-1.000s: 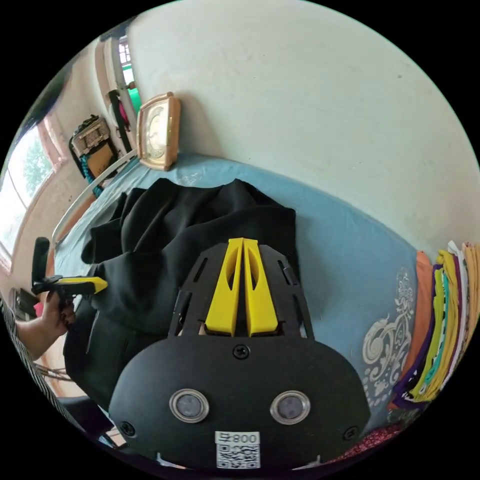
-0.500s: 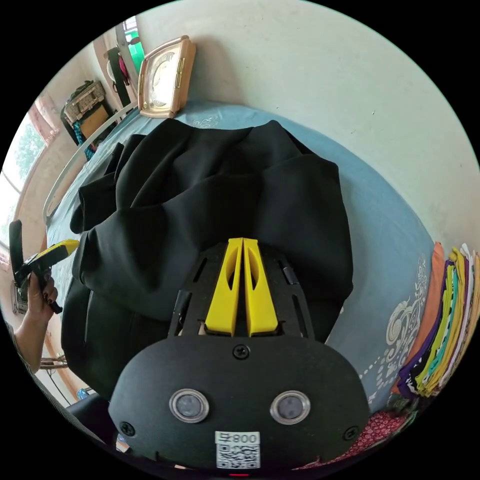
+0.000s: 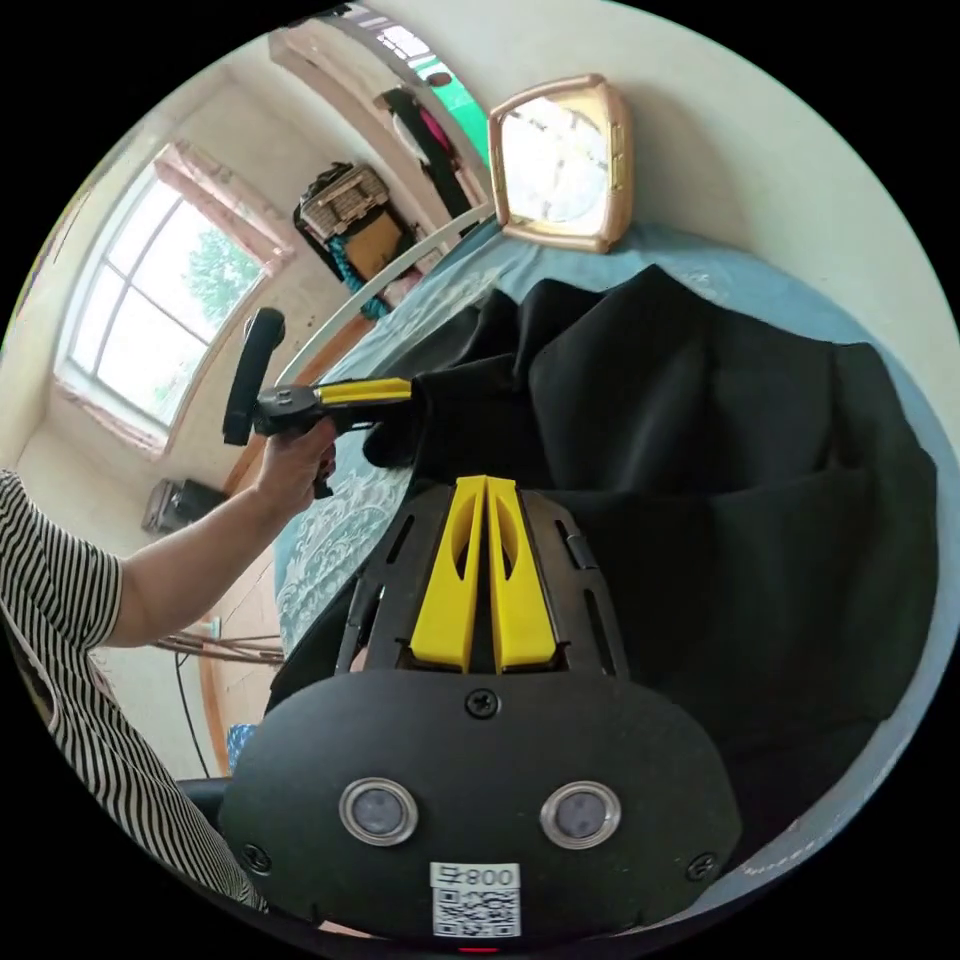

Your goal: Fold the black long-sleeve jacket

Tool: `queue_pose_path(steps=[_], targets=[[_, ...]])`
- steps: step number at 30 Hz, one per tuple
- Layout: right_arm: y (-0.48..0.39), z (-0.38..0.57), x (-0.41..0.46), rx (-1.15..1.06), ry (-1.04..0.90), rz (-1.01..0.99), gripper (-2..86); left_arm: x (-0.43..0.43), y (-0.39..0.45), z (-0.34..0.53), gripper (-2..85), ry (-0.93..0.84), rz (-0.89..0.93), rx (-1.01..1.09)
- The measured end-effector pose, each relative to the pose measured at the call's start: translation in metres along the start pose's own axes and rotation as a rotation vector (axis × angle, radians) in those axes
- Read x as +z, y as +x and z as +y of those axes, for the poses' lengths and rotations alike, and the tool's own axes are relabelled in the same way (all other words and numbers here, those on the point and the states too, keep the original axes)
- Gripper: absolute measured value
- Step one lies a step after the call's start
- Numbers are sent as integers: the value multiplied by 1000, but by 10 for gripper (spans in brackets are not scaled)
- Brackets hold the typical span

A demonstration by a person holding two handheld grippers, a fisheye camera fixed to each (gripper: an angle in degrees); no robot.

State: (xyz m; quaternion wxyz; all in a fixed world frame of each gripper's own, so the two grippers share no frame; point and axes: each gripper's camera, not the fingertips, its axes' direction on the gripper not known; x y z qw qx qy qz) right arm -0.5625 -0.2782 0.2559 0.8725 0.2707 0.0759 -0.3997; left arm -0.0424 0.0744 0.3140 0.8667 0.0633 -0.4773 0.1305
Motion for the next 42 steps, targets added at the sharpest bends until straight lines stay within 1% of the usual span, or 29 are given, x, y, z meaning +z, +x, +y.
queue_pose_path(steps=[2, 4, 7, 9, 11, 15, 17, 19, 22, 29, 31, 36, 39, 42], targets=[[-4, -7, 31, -29, -92, -64, 1, 3, -5, 5, 73, -5, -19, -5], [-7, -8, 45, -52, -122, -89, 1, 0, -15, 12, 54, 15, 14, -25], [-7, -9, 59, -67, -157, -74, 3, -11, -39, 27, 39, 74, 80, -110], [-4, -9, 56, -55, -138, -79, 5, -22, -60, 44, 34, 135, 162, -189], [3, -13, 41, -16, -58, -125, 10, -29, -74, 57, 32, 174, 220, -237], [21, -32, 24, 44, 75, -208, 33, -44, -93, 82, 29, 228, 284, -291], [38, -56, 26, 79, 120, -259, 54, -48, -97, 88, 28, 237, 300, -298], [51, -74, 36, 109, 124, -299, 61, -50, -99, 92, 28, 237, 304, -300], [75, -95, 59, 201, 85, -429, 77, -54, -101, 96, 28, 245, 309, -299], [106, -99, 101, 344, 8, -515, 107, -65, -98, 97, 27, 255, 313, -265], [110, -95, 106, 357, 12, -543, 107, -67, -96, 96, 27, 255, 314, -255], [114, -85, 113, 350, 1, -540, 82, -73, -87, 92, 27, 251, 313, -245], [113, -77, 106, 306, 16, -541, 65, -81, -80, 88, 28, 261, 311, -236], [106, -64, 80, 229, 90, -535, 52, -93, -71, 81, 28, 288, 311, -230]])
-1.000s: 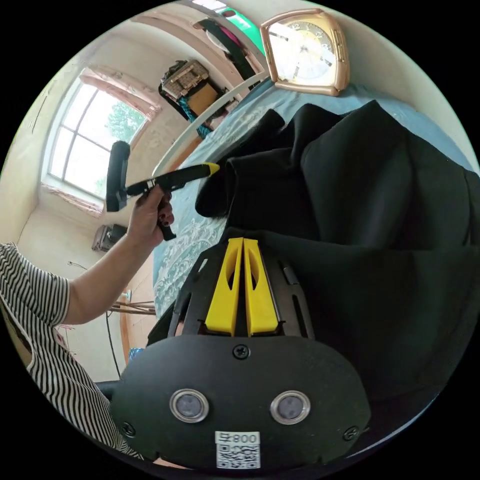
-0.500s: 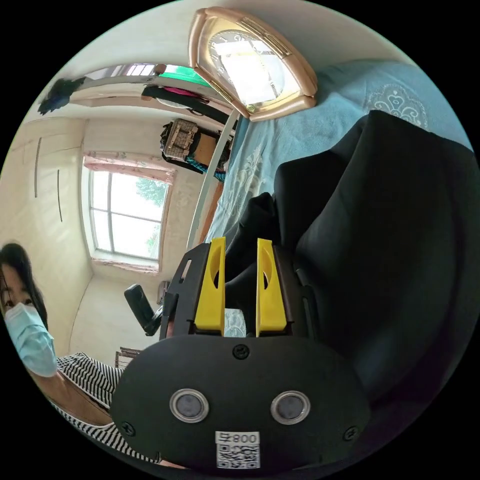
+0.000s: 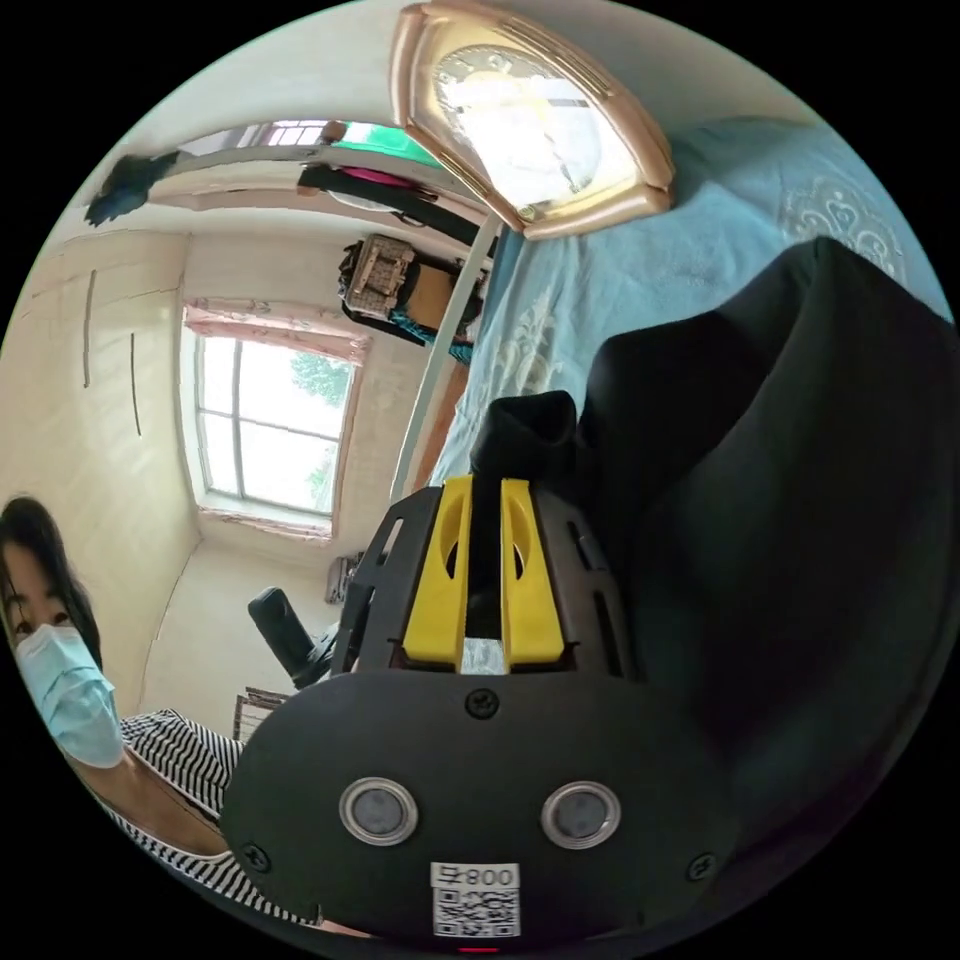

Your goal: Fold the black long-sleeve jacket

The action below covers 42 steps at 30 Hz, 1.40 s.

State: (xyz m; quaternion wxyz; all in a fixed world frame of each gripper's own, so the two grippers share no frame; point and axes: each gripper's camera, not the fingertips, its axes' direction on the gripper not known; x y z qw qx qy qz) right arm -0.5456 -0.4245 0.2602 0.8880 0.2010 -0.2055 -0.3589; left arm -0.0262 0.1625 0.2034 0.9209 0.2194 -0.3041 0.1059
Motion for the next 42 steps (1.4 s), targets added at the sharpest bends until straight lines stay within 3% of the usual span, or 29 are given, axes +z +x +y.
queue_pose_path(steps=[8, 14, 22, 27, 33, 37, 42], targets=[[-46, 57, -118, -251, 281, -34, 36, -27, 85, -49, 28, 153, 70, 179], [-48, 129, -225, -283, 493, 59, 30, -13, 186, -93, 27, 197, 214, 405], [3, 264, -316, -79, 621, 221, 29, 62, 313, -98, 26, 6, 409, 661], [41, 342, -337, 111, 627, 302, 28, 127, 380, -84, 28, -203, 497, 809], [87, 397, -338, 266, 607, 346, 27, 195, 425, -64, 30, -395, 480, 927], [114, 416, -334, 334, 610, 315, 28, 229, 426, -56, 34, -473, 486, 885], [141, 434, -329, 423, 578, 294, 29, 268, 390, -48, 52, -508, 564, 674]])
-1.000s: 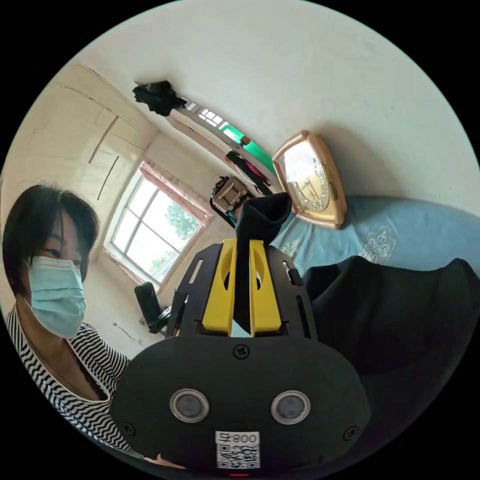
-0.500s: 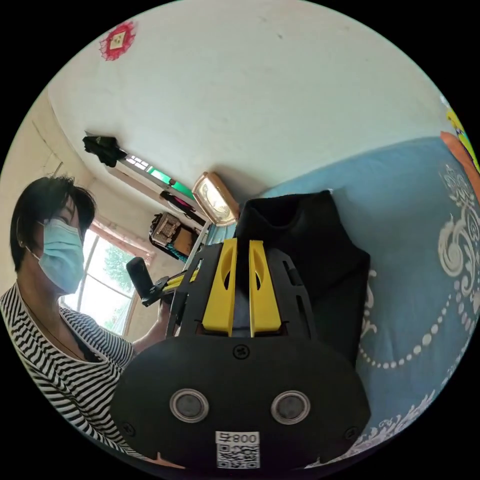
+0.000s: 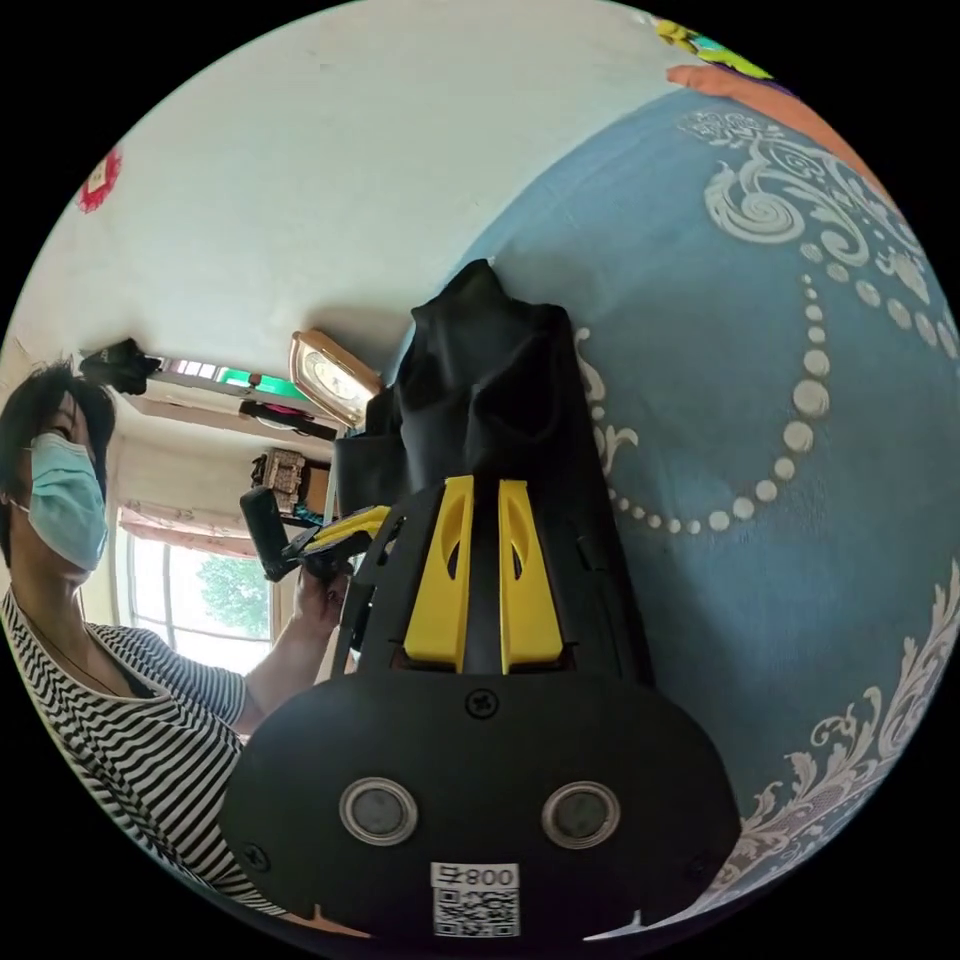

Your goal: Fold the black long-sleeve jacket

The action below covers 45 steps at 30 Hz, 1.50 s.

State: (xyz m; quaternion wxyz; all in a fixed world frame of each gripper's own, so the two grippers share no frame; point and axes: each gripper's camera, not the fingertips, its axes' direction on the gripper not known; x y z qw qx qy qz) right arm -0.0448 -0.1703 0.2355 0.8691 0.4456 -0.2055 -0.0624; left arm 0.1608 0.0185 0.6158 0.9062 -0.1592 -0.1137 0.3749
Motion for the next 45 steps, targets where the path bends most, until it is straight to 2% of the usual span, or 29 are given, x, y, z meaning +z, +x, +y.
queue_pose_path(steps=[4, 9, 13, 20, 23, 29, 34, 40, 45], targets=[[14, -2, 5, 37, -47, -13, 25, -16, -27, 35, 53, 156, 21, -132], [13, -4, -1, 43, -98, -4, 20, -56, -66, 126, 58, 455, -50, -443], [-2, -5, 1, 32, -187, 50, 8, -49, -81, 187, 67, 482, -95, -624], [-50, -12, 27, -52, -345, -15, 2, 5, -126, 253, 81, 571, 63, -887], [-93, -30, 52, -187, -370, -55, 4, 25, -149, 266, 83, 603, 103, -941], [-180, -90, 115, -435, -304, -197, 21, 64, -179, 289, 75, 651, 219, -989], [-260, -134, 178, -622, -302, -111, 55, 86, -188, 317, 51, 671, 231, -1013], [-352, -170, 264, -823, -369, 10, 81, 105, -180, 350, 64, 704, 217, -1005], [-394, -187, 320, -842, -471, 34, 87, 129, -200, 368, 51, 693, 256, -998]])
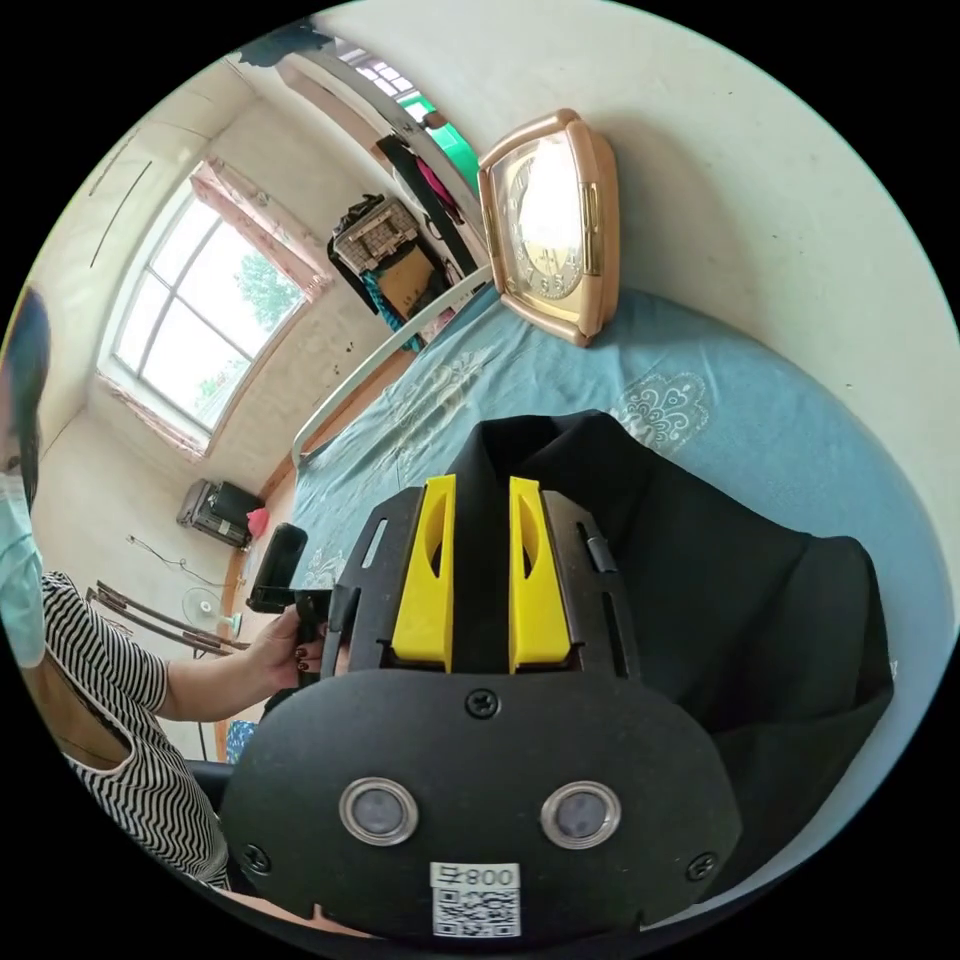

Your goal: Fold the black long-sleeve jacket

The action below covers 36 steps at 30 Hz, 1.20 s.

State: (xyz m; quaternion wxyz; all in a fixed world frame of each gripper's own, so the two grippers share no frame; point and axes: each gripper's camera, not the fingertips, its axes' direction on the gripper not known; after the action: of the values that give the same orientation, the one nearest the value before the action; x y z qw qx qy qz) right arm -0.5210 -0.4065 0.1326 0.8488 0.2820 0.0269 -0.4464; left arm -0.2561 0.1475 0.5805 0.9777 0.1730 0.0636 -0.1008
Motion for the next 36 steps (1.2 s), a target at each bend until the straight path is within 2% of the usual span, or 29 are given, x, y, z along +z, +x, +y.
queue_pose_path(steps=[7, 12, 16, 19, 21, 25, 28, 31, 36], targets=[[-11, -57, 29, -5, -94, -1, 47, -8, -30, 6, 5, -9, 6, 29], [-18, -87, 20, -2, -38, -18, 21, -54, -51, 22, 1, 180, 114, 62], [-27, -115, 25, -9, -34, -19, 12, -76, -64, 26, 3, 257, 122, 62], [-36, -135, 31, -28, -40, -22, 9, -77, -75, 29, 10, 233, 169, 43], [-39, -145, 33, -28, -38, -32, 8, -60, -79, 30, 22, 117, 162, 42], [-42, -159, 30, -20, -21, -44, 7, -39, -89, 31, 77, 33, 191, 28], [-43, -168, 28, -12, -8, -76, 7, -34, -98, 28, 83, 50, 264, -4], [-46, -176, 27, -11, 1, -76, 7, -37, -103, 24, 42, 66, 233, -27], [-50, -192, 28, -8, 16, -53, 7, -81, -85, 23, 19, 221, 139, 94]])
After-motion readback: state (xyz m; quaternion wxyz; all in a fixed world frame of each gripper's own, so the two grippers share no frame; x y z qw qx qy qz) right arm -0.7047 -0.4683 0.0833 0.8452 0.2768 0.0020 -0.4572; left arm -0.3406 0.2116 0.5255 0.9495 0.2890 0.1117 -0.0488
